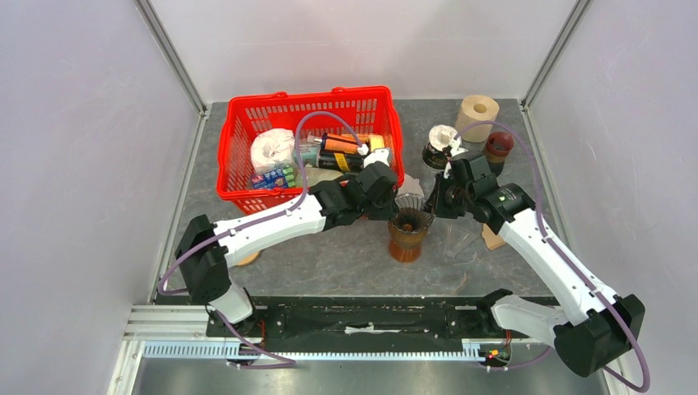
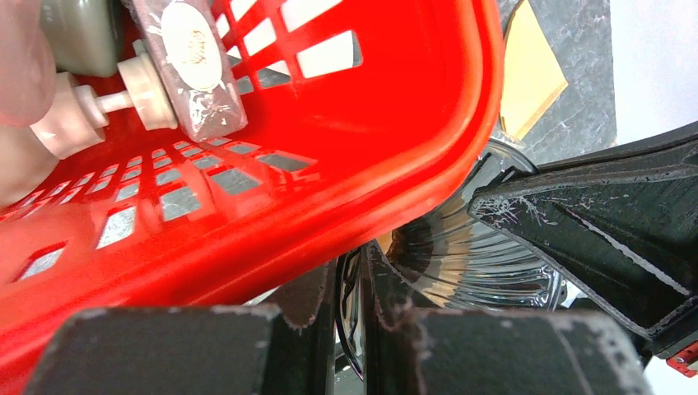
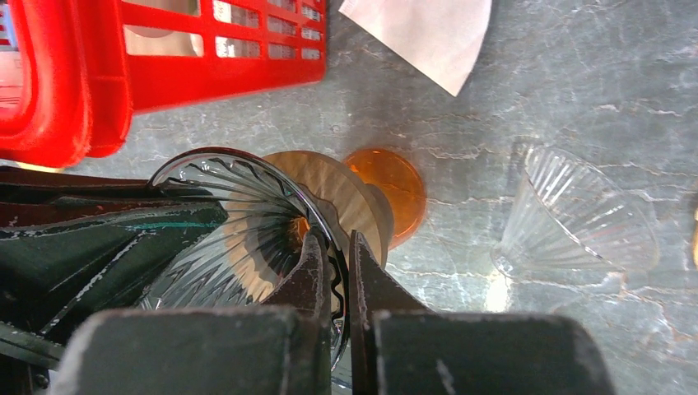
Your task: Place the coffee filter in the dripper
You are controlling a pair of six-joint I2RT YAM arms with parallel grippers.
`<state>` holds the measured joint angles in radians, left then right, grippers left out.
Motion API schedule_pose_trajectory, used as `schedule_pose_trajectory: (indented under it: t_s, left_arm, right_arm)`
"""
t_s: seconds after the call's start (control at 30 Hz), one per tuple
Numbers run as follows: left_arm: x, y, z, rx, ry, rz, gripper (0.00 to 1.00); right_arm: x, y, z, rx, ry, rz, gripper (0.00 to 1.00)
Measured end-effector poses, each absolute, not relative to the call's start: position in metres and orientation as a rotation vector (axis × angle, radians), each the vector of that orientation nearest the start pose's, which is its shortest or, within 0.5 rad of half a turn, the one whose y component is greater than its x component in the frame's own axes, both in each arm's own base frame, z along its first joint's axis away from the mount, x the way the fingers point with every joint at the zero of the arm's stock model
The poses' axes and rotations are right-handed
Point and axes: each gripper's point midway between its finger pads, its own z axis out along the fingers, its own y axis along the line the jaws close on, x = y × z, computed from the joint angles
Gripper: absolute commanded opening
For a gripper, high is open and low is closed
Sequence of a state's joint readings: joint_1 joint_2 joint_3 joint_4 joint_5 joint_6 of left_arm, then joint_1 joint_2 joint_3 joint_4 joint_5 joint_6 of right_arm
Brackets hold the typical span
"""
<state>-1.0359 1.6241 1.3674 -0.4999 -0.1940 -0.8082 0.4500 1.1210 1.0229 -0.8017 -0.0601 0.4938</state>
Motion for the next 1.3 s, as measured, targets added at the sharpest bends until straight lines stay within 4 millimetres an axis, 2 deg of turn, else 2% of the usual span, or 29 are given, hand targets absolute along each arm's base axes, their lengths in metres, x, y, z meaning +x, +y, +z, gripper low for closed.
schedule_pose_trajectory:
  t_s: [0.13,0.37,1.03,1.3]
  left_arm:
    - [0.234,-0.380,0.177,0.141,2.402,-0.682,0.02]
    - [0.232,-0.382,0.175,0.099,2.387,-0.726,0.02]
    - [0.229,-0.384,0.168,-0.070,2.426,-0.711,0.02]
    - [0.230,-0.384,0.175,-0.070,2.423,-0.681,0.04]
  right_arm:
    - [0.242,0.155,0.169,0.035,2.525,0.504,0.00]
    - [0.240,0.153,0.168,0.050,2.534,0.500,0.00]
    - [0.239,0.150,0.165,0.081,2.550,0.478,0.00]
    - [0.238,0.150,0.168,0.085,2.549,0.481,0.00]
